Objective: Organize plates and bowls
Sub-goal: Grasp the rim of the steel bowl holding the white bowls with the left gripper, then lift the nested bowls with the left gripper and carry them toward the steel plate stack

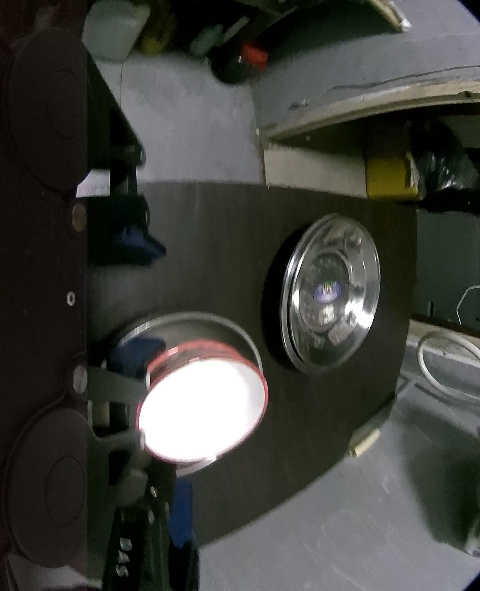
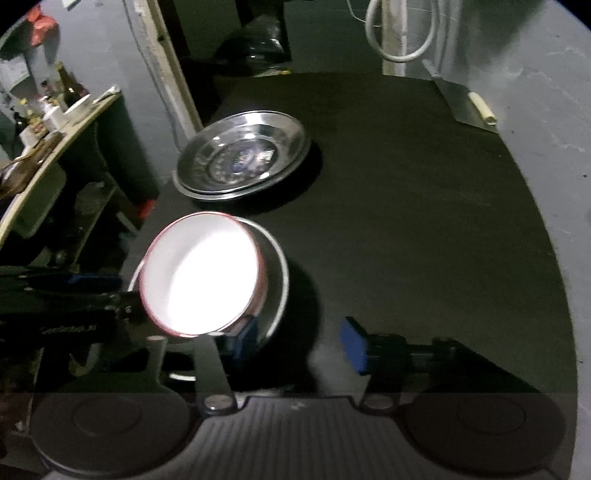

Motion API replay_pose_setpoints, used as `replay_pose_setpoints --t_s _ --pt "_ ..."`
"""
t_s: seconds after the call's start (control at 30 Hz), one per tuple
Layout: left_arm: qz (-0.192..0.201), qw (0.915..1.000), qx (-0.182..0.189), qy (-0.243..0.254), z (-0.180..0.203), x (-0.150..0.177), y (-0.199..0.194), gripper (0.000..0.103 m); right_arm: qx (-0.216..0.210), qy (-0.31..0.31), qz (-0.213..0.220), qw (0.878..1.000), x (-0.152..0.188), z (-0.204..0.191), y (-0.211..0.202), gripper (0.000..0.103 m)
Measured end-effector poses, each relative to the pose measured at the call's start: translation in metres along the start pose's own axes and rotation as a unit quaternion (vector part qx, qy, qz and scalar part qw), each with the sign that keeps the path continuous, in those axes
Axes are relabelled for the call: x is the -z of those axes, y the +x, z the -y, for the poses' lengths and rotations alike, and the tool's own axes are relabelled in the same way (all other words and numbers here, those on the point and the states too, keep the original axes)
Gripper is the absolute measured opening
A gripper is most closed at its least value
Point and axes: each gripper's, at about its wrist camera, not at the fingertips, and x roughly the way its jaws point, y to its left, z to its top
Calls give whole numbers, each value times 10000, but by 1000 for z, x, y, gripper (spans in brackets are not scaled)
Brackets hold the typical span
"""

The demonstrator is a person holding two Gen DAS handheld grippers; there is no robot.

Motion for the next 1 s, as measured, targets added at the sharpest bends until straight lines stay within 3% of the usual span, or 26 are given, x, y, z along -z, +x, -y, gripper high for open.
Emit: replay_pose_setpoints --t_s 0.13,0.23,0.67,1.0 --pt "24 9998 220 -13 4 1 1 19 -193 -81 9 9998 1 -4 -1 26" --pt "31 9997 240 10 8 0 1 17 -281 -105 0 9995 0 -5 0 19" --pt "5 9994 318 -170 3 -2 1 16 -590 295 -55 9978 1 7 3 19" --pt "70 9990 352 -284 -3 -4 0 15 -597 190 112 9980 0 3 -3 19"
